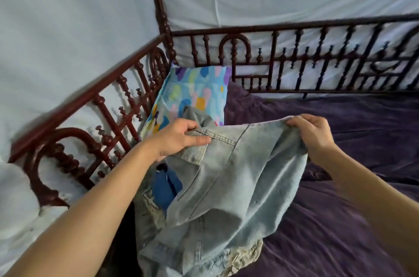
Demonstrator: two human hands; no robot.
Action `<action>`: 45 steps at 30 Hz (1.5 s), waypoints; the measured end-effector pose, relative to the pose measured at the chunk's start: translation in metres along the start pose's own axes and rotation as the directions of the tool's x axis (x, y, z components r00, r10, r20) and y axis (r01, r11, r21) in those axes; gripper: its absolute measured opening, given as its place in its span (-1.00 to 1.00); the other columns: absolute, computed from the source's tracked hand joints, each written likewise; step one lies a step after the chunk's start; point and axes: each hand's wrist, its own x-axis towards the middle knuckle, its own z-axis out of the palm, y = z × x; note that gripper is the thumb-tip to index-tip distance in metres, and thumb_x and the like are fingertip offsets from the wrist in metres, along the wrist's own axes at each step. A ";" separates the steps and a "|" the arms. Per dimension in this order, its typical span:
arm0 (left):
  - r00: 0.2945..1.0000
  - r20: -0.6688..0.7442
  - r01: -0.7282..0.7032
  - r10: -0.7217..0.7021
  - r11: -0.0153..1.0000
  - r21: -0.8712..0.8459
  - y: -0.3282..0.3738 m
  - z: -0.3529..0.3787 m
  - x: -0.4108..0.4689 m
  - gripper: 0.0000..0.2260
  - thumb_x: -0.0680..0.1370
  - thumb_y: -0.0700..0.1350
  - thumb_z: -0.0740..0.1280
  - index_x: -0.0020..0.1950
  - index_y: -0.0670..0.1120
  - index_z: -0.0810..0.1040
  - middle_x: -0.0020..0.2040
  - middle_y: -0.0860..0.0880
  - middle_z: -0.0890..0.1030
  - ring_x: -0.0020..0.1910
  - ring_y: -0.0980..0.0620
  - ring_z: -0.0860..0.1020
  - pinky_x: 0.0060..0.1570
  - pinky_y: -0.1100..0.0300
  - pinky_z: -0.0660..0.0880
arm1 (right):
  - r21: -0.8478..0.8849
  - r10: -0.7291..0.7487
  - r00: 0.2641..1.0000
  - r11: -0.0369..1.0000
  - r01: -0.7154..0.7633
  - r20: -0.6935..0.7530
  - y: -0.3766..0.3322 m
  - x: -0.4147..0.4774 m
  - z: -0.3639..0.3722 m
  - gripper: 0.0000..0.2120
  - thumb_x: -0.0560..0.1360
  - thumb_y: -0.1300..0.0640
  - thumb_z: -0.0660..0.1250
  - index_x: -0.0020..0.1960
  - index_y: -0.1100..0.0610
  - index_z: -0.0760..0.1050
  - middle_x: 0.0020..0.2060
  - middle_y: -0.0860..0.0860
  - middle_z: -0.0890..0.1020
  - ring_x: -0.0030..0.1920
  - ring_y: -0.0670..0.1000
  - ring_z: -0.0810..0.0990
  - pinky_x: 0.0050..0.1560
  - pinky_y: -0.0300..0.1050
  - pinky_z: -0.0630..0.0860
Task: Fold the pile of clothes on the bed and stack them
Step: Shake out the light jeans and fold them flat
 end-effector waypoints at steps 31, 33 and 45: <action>0.953 0.127 -0.246 0.273 0.949 -0.196 0.131 0.064 -0.076 -0.53 0.43 -0.35 0.44 0.29 -0.09 0.46 0.15 -0.03 0.62 0.05 0.13 0.61 -0.03 0.28 0.52 | 0.580 -0.100 0.983 0.797 0.171 -0.151 -0.237 -0.113 -0.123 -0.69 0.54 0.29 0.11 -0.37 0.13 0.27 -0.59 -0.04 0.42 -0.47 -0.07 0.44 -0.29 -0.18 0.38; 0.926 0.293 -0.201 0.240 0.967 -0.157 0.108 0.085 -0.070 -0.56 0.43 -0.35 0.44 0.27 -0.12 0.50 0.15 -0.04 0.64 0.12 0.09 0.61 0.03 0.26 0.55 | 0.618 -0.096 0.984 0.768 0.170 -0.151 -0.244 -0.114 -0.119 -0.67 0.55 0.25 0.08 -0.39 0.10 0.23 -0.68 -0.07 0.36 -0.61 -0.09 0.38 -0.44 -0.23 0.34; 0.946 -0.111 -0.277 0.304 0.939 0.204 0.167 0.059 -0.015 -0.79 0.34 0.02 0.29 -0.41 -0.08 0.44 -0.42 0.00 0.44 -0.37 0.01 0.41 -0.28 0.14 0.29 | -0.443 0.111 0.891 0.836 -0.323 -0.439 -0.110 -0.116 -0.181 -0.86 0.49 0.17 0.29 -0.15 0.18 0.60 -0.27 0.10 0.68 -0.26 0.04 0.64 -0.20 -0.06 0.51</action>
